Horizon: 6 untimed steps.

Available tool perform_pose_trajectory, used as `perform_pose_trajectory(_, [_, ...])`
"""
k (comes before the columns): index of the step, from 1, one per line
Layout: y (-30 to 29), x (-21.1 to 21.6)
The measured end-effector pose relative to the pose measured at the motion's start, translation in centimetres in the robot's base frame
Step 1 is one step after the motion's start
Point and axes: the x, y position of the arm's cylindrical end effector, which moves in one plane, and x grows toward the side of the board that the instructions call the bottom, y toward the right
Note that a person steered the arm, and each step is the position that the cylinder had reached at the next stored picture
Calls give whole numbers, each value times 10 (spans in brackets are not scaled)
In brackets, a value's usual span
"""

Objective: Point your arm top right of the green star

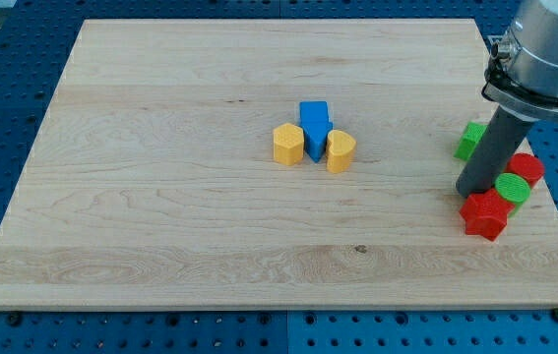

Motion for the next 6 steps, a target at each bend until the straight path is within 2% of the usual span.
perform_pose_trajectory(2, [-3,50])
perform_pose_trajectory(3, [-6,53])
perform_pose_trajectory(6, [-6,-73])
